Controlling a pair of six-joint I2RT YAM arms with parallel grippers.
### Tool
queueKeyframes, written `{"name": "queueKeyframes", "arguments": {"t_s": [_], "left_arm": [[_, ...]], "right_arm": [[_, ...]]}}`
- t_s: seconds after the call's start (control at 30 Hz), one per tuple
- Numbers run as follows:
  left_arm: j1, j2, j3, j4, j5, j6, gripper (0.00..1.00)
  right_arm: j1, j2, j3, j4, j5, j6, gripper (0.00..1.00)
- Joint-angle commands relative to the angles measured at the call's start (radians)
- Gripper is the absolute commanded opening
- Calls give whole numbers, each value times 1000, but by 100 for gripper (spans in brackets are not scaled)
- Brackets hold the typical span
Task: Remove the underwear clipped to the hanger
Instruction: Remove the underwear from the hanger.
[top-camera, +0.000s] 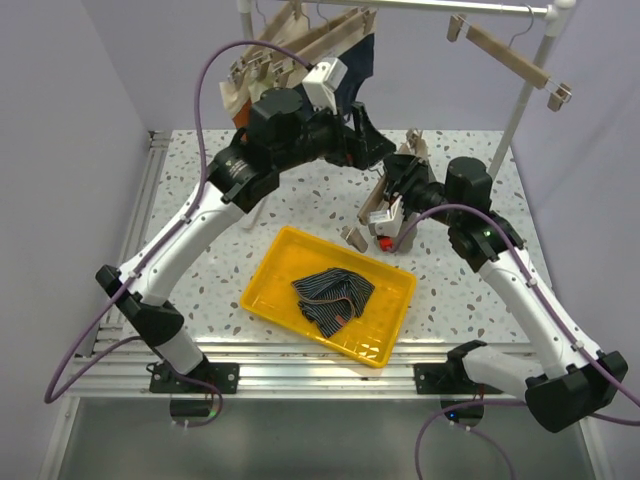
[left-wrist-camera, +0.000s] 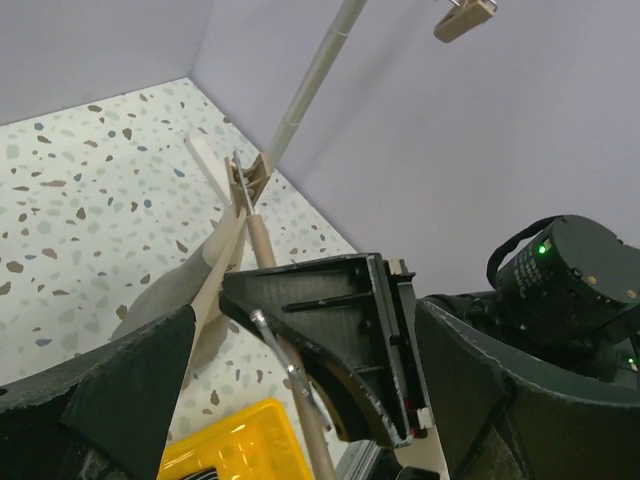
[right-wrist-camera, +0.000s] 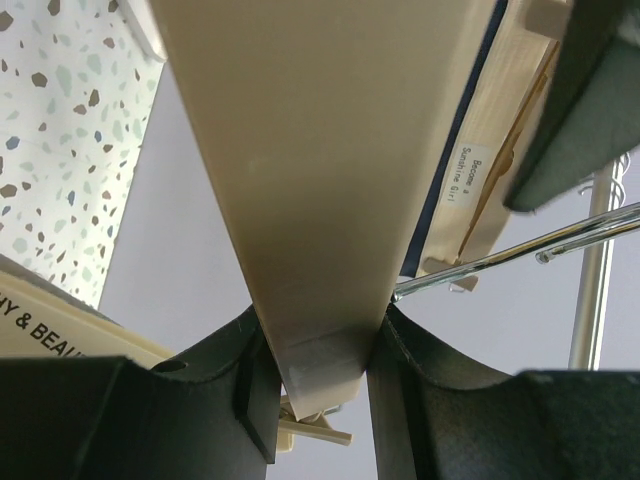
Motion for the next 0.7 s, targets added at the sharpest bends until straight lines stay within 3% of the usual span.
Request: {"name": "queueKeyframes", "arguments": {"t_s": [0.0,0.27,0.53,0.63,0.67], "left_arm": [[-38,52,138,-88,-81,56,93],[-88,126,285,-262,-221,136,79],[-126,150,307,-334,-319,192,75],[-128,150,302,-325,-325,192,68],[-129,152,302,-317,-324,191,61]], "right_arm": [[10,3,46,69,2,-11,0],[11,15,58,72,25,15,0],[13,16,60,73,41,42,0],[13,13,58,72,42,45,0],[13,12,57,72,42,46,0]]}}
